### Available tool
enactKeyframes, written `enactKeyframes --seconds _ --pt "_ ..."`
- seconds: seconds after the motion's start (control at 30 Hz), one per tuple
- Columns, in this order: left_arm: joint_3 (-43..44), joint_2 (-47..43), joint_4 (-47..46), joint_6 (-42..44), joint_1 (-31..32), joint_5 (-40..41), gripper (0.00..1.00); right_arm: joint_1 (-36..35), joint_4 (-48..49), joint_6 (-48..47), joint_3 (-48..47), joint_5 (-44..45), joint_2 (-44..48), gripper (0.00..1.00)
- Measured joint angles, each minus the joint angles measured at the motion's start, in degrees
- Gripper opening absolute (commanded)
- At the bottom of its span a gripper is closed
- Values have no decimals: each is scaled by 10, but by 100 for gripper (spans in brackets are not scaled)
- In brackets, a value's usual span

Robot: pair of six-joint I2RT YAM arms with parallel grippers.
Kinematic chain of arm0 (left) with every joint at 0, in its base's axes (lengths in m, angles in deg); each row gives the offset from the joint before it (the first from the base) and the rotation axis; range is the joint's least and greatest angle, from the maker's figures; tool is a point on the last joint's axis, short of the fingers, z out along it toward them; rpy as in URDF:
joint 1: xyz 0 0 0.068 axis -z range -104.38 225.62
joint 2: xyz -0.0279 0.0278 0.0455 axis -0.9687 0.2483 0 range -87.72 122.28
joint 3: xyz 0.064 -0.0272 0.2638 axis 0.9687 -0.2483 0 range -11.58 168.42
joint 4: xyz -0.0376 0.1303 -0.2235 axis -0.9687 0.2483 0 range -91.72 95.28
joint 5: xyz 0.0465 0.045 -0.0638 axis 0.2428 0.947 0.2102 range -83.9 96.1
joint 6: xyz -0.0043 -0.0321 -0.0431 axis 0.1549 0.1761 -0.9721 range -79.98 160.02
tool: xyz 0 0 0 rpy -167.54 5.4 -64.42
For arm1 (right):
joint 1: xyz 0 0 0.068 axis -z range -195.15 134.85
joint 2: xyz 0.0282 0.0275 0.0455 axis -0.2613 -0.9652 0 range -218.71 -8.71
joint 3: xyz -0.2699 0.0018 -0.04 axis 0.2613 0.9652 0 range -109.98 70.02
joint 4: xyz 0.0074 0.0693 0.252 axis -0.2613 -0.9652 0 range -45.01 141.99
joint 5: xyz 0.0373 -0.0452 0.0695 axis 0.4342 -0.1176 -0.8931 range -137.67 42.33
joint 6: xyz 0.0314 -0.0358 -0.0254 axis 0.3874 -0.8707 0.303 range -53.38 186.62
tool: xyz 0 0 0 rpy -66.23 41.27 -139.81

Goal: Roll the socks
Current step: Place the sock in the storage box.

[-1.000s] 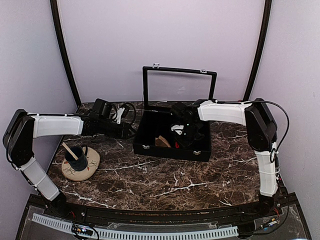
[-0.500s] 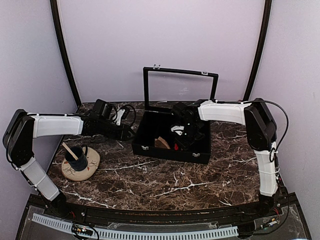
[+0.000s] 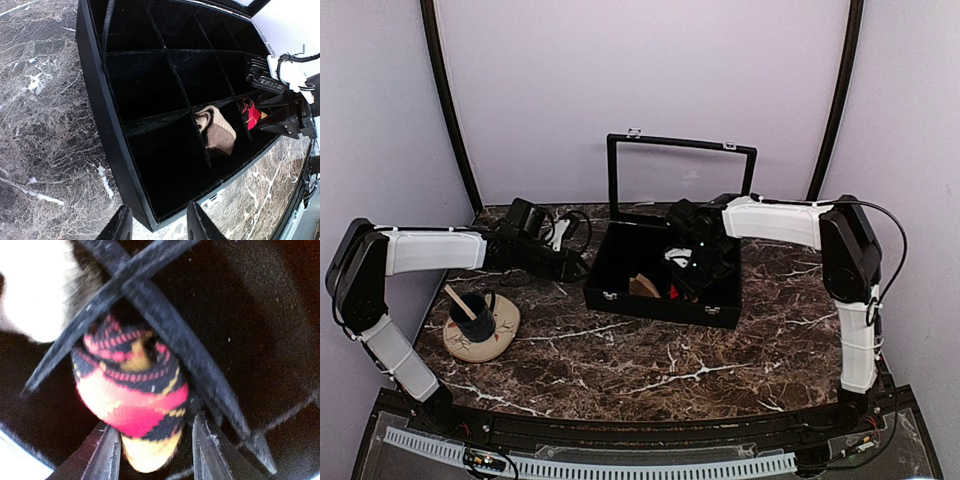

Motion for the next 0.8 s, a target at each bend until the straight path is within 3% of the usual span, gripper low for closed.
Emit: enactKeyframes --seconds 0.6,0.67,0.8 --pt "4 0 1 -3 0 0 40 -6 -35 6 -26 -6 25 45" --pt "4 0 1 -3 0 0 40 -6 -35 9 -30 0 32 41" --pt "4 0 1 -3 0 0 40 -6 -34 15 -31 7 47 23"
